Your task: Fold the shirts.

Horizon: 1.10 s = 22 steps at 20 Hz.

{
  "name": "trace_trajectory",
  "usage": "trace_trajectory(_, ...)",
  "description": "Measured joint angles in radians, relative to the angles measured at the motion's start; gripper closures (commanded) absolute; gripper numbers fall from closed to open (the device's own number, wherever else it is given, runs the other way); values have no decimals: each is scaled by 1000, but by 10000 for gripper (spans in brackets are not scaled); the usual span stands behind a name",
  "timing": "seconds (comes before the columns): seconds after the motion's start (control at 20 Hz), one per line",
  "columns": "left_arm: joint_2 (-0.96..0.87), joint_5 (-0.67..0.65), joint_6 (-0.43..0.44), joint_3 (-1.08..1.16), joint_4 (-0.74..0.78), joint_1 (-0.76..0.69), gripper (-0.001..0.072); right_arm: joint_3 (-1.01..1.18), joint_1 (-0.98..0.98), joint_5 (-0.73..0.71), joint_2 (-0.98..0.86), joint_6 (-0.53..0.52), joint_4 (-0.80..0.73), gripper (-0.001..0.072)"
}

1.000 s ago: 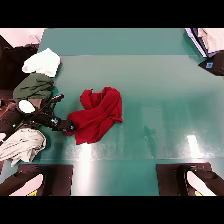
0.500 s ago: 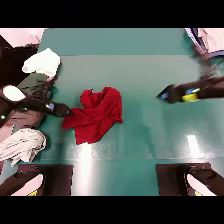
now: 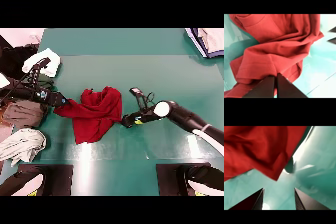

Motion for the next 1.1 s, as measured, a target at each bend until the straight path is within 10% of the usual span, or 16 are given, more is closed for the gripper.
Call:
trace_trajectory(0.3, 0, 2, -3, 5, -2, 0, 684, -8, 34, -119, -62, -20, 48, 286)
trace_trajectory(0.45, 0, 2, -5, 5, -2, 0, 684, -9, 39, -168, -69, -23, 53, 687)
trace_trajectory(1.1, 0, -6, -89, 511, -45, 0, 684, 299, -289, 46, 324, -6, -205, 701)
